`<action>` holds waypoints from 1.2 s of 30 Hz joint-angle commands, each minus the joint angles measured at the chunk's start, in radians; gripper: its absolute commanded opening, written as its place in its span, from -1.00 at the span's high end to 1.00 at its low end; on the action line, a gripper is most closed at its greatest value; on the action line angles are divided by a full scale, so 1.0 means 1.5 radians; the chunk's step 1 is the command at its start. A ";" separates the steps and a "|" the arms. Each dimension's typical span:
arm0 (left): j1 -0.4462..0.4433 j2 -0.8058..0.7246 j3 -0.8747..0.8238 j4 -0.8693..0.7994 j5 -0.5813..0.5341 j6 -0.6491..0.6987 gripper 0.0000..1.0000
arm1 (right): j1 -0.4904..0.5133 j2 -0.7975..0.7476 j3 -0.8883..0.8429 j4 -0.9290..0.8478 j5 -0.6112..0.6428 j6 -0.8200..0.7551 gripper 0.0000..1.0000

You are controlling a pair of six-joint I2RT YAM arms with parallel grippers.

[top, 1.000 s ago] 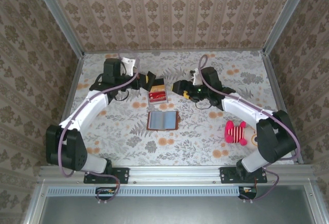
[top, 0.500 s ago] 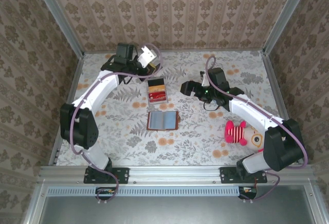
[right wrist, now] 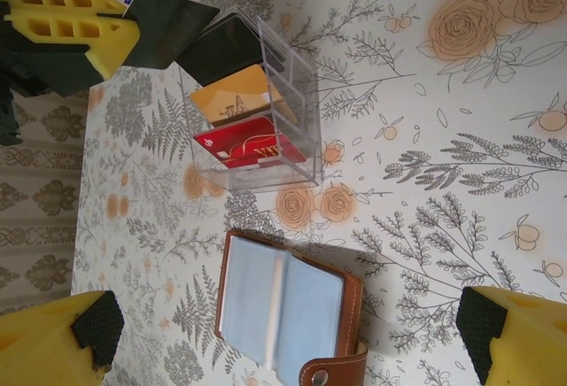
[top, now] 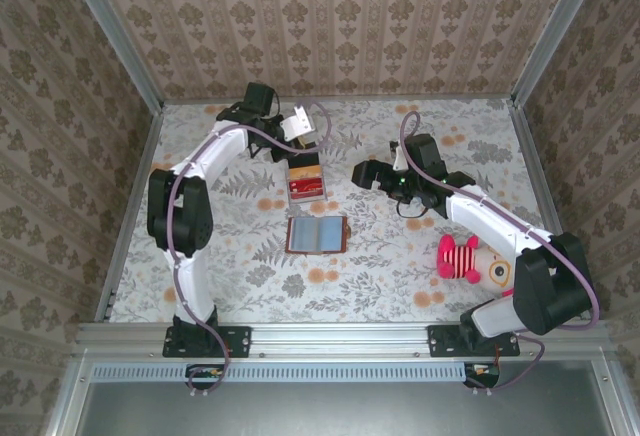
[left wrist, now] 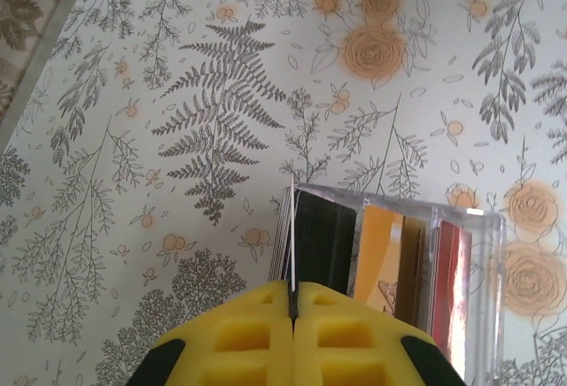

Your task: Take the credit cards out of the card holder

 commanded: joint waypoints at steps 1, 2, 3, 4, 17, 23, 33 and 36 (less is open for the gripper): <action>-0.009 0.007 0.024 -0.046 0.005 0.070 1.00 | -0.002 -0.019 -0.006 -0.020 -0.009 0.000 -1.00; -0.011 0.010 0.025 -0.049 0.001 0.075 1.00 | -0.002 -0.019 -0.004 -0.019 -0.012 0.004 -1.00; -0.013 0.012 0.027 -0.053 -0.001 0.079 1.00 | -0.002 -0.019 -0.003 -0.016 -0.016 0.008 -1.00; -0.013 0.013 0.029 -0.055 -0.002 0.082 1.00 | -0.002 -0.019 -0.004 -0.010 -0.020 0.011 -1.00; -0.016 0.051 0.061 -0.062 -0.028 0.102 0.98 | -0.002 -0.019 -0.006 -0.004 -0.038 0.025 -1.00; -0.016 0.061 0.063 -0.051 -0.060 0.098 0.81 | -0.002 -0.013 -0.005 -0.003 -0.039 0.029 -1.00; -0.016 0.059 0.054 -0.029 -0.063 0.064 0.40 | -0.003 0.001 -0.001 -0.003 -0.046 0.038 -1.00; -0.014 0.039 0.037 -0.001 -0.057 0.041 0.34 | -0.004 0.000 -0.001 -0.003 -0.046 0.038 -1.00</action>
